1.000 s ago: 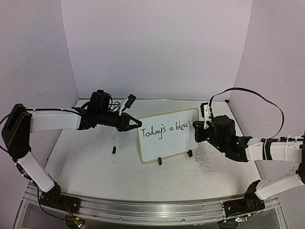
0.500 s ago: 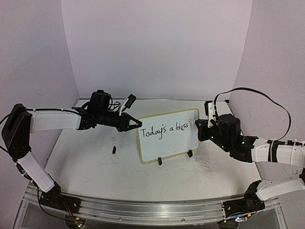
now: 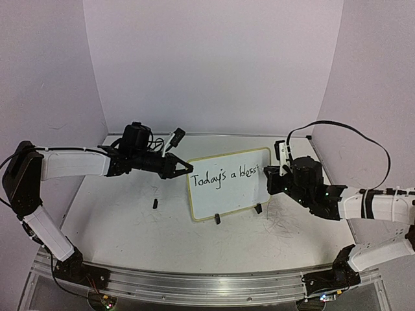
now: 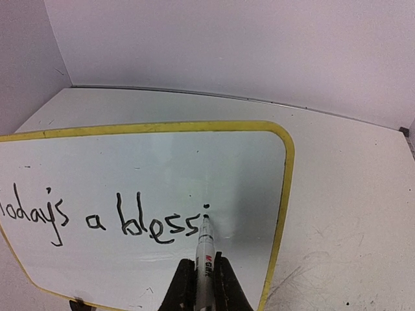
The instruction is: Write a sentence on the whiteboard
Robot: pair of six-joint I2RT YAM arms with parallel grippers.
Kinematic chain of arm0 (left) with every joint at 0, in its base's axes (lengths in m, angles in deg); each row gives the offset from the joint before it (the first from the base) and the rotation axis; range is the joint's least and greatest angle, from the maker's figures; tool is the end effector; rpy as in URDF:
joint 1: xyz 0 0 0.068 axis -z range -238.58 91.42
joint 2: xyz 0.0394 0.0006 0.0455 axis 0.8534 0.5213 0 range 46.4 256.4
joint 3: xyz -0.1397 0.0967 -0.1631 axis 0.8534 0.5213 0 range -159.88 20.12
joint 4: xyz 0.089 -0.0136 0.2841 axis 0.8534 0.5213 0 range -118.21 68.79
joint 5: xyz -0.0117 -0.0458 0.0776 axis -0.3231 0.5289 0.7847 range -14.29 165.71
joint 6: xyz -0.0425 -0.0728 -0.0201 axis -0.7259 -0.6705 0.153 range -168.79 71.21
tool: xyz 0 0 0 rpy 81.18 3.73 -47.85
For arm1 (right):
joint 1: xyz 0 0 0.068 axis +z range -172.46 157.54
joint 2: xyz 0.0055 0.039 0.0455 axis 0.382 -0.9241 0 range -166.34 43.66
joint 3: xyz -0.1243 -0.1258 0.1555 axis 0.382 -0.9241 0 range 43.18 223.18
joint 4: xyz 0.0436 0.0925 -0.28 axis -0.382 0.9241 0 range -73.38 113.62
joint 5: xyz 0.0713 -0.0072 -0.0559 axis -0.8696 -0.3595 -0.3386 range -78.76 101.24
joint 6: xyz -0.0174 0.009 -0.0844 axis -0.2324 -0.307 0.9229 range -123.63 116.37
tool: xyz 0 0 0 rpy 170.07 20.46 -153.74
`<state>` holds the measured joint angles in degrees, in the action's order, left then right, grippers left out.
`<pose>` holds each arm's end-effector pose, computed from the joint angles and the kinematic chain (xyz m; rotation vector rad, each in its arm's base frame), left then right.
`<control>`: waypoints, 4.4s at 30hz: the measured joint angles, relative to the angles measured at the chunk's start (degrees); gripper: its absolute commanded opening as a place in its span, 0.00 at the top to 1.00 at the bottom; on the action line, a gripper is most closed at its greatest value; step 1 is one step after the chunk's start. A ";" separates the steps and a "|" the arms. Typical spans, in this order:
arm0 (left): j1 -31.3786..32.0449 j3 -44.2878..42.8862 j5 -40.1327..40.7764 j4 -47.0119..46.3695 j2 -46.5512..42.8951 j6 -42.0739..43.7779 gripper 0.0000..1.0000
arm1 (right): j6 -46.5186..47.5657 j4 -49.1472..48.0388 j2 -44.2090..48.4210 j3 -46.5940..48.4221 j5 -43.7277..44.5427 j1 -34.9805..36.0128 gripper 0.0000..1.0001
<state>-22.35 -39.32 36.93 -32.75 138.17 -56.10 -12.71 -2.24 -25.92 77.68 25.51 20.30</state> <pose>0.3081 -0.2851 0.1752 0.9540 1.9176 -1.1534 0.2701 0.2242 0.1693 -0.3706 1.8264 0.3999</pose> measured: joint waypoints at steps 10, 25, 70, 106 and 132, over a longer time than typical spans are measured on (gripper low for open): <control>0.00 0.00 0.02 0.02 0.02 -0.08 1.00 | 0.02 -1.23 -1.59 0.00 0.58 0.00 1.00; -0.02 0.00 0.06 0.02 0.02 -0.18 1.00 | -1.46 -1.03 -1.79 -0.03 0.58 0.00 1.00; 0.00 0.00 0.02 0.02 0.00 0.02 1.00 | -1.48 0.05 0.15 -0.25 2.33 0.09 1.00; 0.00 0.00 0.06 0.04 0.00 -0.11 1.00 | -3.21 0.71 -1.42 -0.94 0.89 0.09 1.00; 0.00 0.00 0.04 0.02 0.00 -0.07 1.00 | -2.71 -0.82 -1.51 -0.52 2.23 0.09 1.00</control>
<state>-22.35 -39.32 36.96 -32.73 138.17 -56.17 -15.42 -3.06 -27.43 77.16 27.74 20.39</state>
